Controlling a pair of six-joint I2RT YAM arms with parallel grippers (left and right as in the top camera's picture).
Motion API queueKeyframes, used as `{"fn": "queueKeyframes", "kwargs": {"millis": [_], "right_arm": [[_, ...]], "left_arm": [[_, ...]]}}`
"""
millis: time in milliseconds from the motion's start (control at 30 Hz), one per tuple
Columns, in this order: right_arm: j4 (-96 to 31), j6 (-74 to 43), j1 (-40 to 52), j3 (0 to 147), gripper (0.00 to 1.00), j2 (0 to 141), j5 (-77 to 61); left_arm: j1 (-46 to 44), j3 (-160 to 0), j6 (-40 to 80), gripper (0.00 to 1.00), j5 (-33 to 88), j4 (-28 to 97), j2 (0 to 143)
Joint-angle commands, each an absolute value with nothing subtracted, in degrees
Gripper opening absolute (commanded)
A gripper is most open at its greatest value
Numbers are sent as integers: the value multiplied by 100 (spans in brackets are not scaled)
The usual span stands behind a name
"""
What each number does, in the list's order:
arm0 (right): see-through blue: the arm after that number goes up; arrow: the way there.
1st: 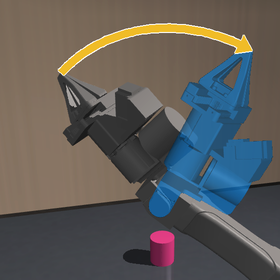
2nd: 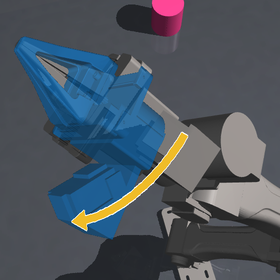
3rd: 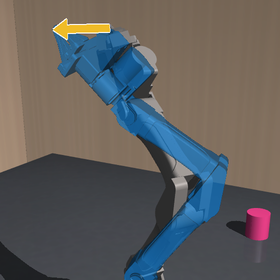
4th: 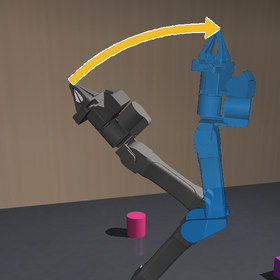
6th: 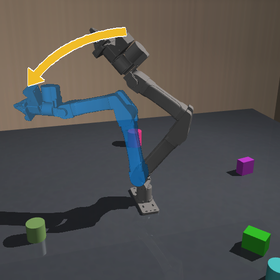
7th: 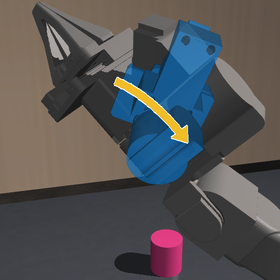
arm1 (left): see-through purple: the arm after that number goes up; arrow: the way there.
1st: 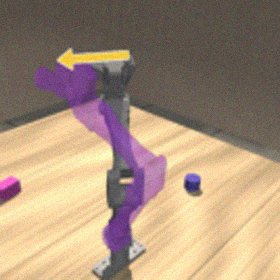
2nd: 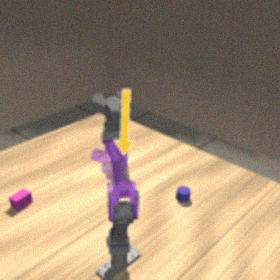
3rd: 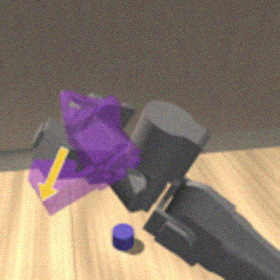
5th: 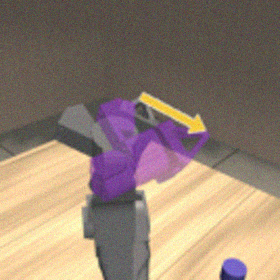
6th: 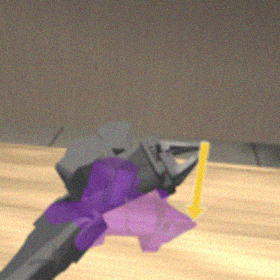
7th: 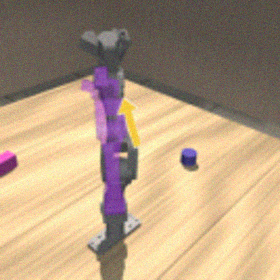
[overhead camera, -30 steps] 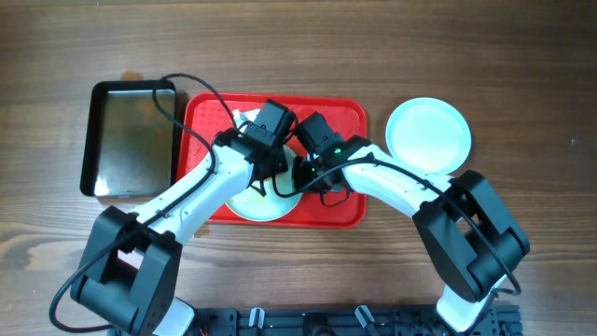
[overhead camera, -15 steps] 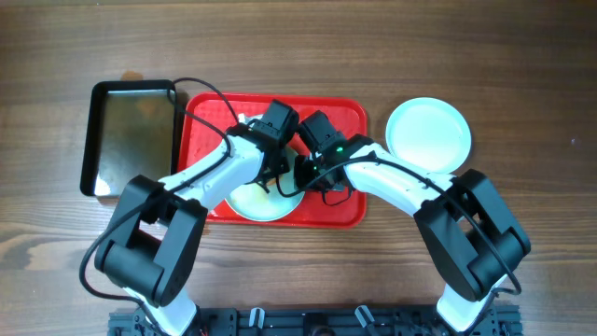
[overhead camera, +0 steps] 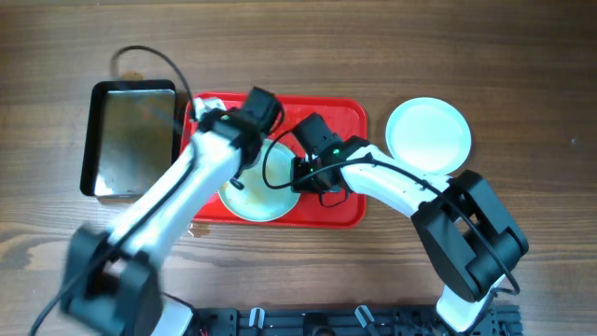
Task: Clean dirty plates on tray and stack at the side
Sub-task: 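Hold the last plate with the right gripper while the left sponge scrubs it, then lift the last plate with the right gripper and carry it right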
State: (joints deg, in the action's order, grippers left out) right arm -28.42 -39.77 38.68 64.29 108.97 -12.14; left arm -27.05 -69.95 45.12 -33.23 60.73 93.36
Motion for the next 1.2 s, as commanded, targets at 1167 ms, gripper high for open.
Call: {"fn": "queueKeyframes", "kwargs": {"millis": [1167], "right_arm": [[-4851, 176, 4993, 9249, 5, 9354, 6335]], "left_arm": [[-2711, -6866, 4676, 4, -1883, 6820, 8230]]}}
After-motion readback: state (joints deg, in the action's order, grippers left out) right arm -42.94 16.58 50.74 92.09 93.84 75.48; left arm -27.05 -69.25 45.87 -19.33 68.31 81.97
